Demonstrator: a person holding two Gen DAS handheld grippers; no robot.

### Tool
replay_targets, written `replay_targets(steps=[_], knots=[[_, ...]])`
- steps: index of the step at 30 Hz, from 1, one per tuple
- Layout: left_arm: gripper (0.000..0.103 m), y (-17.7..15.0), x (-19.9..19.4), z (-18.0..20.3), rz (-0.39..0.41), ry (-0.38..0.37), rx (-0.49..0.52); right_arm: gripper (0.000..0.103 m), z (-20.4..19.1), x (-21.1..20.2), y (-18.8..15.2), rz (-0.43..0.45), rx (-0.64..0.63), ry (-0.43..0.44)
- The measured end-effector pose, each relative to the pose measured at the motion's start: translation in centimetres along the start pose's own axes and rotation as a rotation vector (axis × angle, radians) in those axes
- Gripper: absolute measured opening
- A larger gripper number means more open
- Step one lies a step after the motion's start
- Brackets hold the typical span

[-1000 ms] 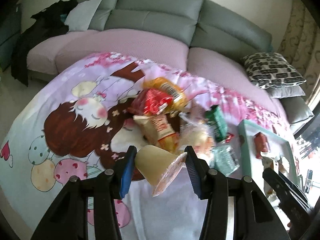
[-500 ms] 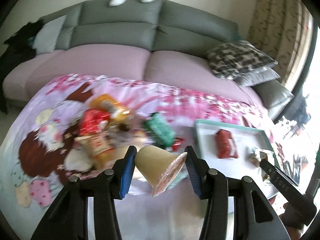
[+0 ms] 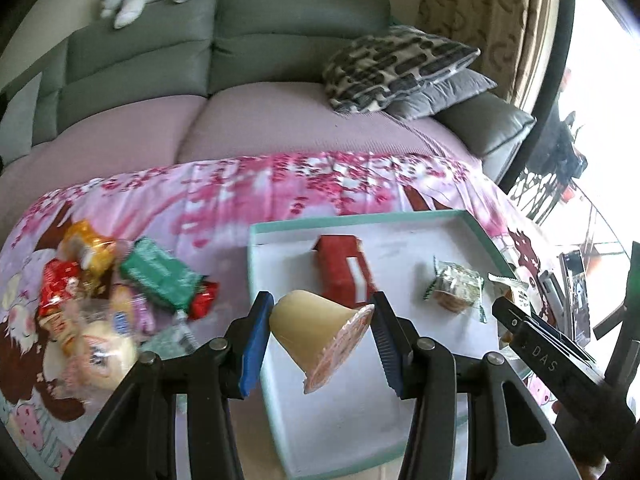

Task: Organize snacks
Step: 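Lift and carry the pastry packet and pudding cup over the tray with both grippers, then open both grippers to drop the pastry packet and pudding cup into the tray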

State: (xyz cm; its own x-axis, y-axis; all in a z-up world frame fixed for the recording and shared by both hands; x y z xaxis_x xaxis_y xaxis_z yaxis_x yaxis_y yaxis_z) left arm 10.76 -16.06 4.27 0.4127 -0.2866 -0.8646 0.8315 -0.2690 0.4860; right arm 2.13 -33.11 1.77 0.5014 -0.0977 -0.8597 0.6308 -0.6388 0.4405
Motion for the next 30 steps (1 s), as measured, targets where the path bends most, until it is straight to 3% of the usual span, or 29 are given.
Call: replay_targets(steps=[12, 21, 30], knots=[[0.051, 0.8, 5.1, 2.3, -0.113, 0.037, 0.024, 0.055, 1.6, 1.4, 0.7, 0.021, 0.092, -0.041], [0.051, 0.0, 7.4, 2.0, -0.149, 0.057, 0.035, 0.055, 1.4, 2.0, 0.6, 0.003, 0.079, -0.073], [0.052, -0.3, 7.4, 1.3, -0.153, 0.072, 0.018, 0.056, 1.3, 2.1, 0.4, -0.018, 0.075, -0.062]])
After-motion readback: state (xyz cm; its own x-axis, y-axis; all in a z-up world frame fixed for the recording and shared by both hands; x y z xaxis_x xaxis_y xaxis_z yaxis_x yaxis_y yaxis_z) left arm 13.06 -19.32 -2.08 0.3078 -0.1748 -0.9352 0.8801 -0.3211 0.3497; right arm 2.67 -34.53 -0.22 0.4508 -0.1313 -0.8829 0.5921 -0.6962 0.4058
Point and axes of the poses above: each gripper's, at about its wrist camera, not at the fingertips, and x roughly the way its jaws point, z to its right, y to its top, the point moved 1 cm from there along x, roughly the way its jaws point, and after that the axes turned 13 degrees about -z, right-handed, at the moved point
